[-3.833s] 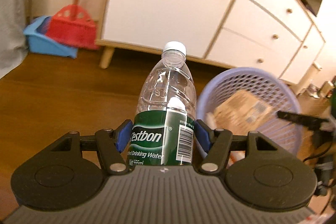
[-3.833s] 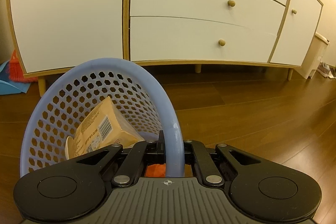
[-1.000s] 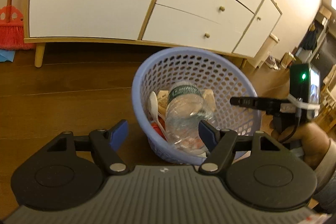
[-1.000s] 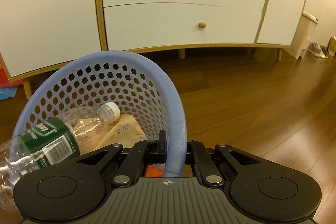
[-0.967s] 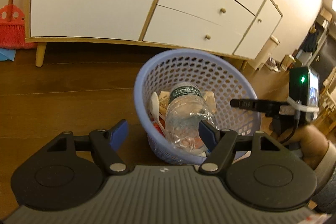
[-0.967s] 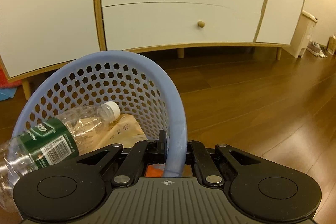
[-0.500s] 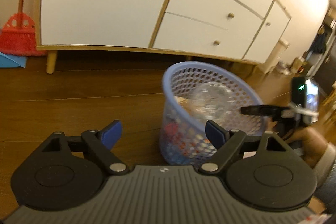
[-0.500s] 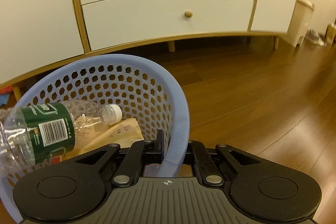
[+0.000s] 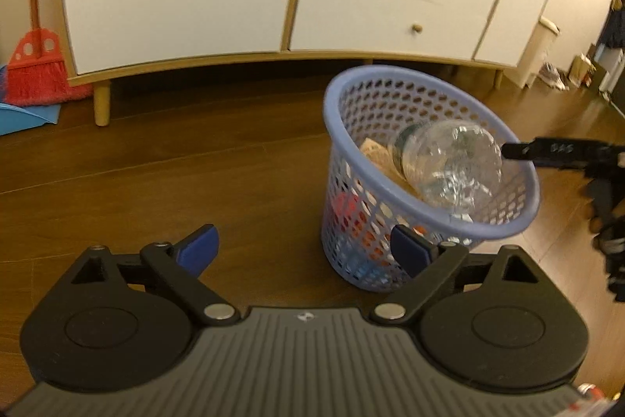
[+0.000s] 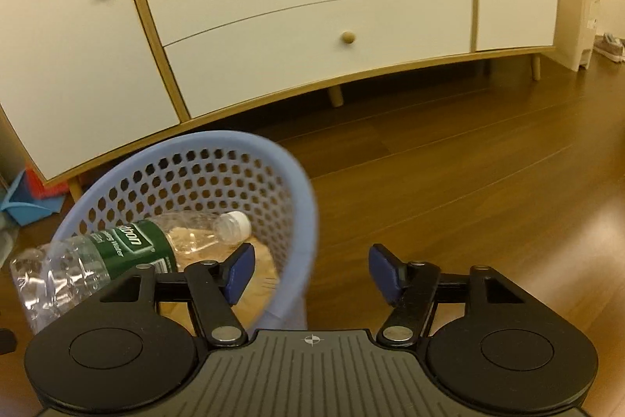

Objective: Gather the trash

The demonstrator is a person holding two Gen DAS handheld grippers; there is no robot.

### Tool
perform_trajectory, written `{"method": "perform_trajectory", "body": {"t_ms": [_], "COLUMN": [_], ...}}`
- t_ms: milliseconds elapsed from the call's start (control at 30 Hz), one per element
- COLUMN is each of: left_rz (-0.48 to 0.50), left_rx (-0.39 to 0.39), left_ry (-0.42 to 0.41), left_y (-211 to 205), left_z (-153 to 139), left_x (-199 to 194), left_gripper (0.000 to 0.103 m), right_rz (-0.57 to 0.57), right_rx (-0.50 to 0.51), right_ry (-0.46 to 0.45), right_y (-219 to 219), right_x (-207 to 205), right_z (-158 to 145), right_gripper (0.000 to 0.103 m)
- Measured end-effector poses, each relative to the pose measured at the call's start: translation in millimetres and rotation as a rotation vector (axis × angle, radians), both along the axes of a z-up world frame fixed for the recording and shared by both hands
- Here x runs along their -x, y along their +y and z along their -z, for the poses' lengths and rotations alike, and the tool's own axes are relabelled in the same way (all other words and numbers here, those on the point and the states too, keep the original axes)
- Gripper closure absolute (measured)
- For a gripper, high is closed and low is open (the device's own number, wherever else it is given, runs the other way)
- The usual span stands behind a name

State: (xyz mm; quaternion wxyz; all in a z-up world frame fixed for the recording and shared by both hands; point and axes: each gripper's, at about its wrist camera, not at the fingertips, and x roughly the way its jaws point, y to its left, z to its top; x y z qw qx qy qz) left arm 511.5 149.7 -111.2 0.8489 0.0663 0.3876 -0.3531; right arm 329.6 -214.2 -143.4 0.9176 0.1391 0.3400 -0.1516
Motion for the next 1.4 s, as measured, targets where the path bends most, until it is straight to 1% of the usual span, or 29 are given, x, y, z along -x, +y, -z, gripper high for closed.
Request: {"method": "perform_trajectory", "body": {"t_ms": [100,233,333,433,567,700,867,967,1067,1167,1233,1300,1400], "left_rz": [0.029,0.043,0.02,-0.012,-0.054,-0.092,-0.118,-0.162,-0.195,-0.234,-0.27,-0.306,-0.313], "left_rx": [-0.023,-0.034,-0.028,-0.043,-0.095,-0.13,-0.187,-0.211,-0.236,-0.266,-0.292,-0.314,-0.333], "left_ry": [0.004,-0.015,-0.028,-0.029,-0.037,-0.051,-0.088,-0.092,-0.08,-0.092,-0.096,-0.071,-0.035], "left_y": [-7.3,-12.3,-12.7,-12.7,-13.7,-15.8,-22.9,-28.7,-35.2,-46.0,-56.3,-66.2,-83.4], "left_z": [5.4,6.5,3.0,-1.5,-8.2,-18.5,-27.2,-32.7,-48.2,-72.1,-85.9,-94.2,-96.5], "left_x": [4.7,10.0,13.3,19.8,31.6,50.8,77.7,90.0,103.4,118.5,128.0,133.0,139.1], "left_gripper": [0.01,0.01,0.009,0.009,0.007,0.007,0.004,0.004,0.004,0.004,0.003,0.003,0.003], "right_rz": [-0.026,-0.085,-0.123,-0.163,-0.24,-0.323,-0.418,-0.466,-0.504,-0.543,-0.565,-0.591,-0.577], "right_rx": [-0.019,0.004,0.001,-0.003,-0.003,-0.01,-0.006,0.0,-0.008,-0.012,-0.042,-0.069,-0.07], "right_ry": [-0.006,-0.006,-0.017,-0.017,0.014,0.044,0.052,0.064,0.071,0.085,0.107,0.129,0.15], "right_y": [-0.3,7.4,9.9,10.4,9.8,8.4,6.3,5.4,1.5,-1.9,-4.4,-7.4,-14.3], "right_x": [17.7,28.9,33.5,33.2,30.8,34.0,33.2,32.1,35.4,43.1,48.5,54.9,66.8], "right_z": [-5.3,-10.4,-16.1,-22.1,-29.8,-32.8,-32.6,-35.2,-43.6,-54.0,-58.5,-60.6,-60.3], "right_gripper": [0.04,0.04,0.04,0.04,0.04,0.04,0.04,0.04,0.04,0.04,0.04,0.04,0.04]}}
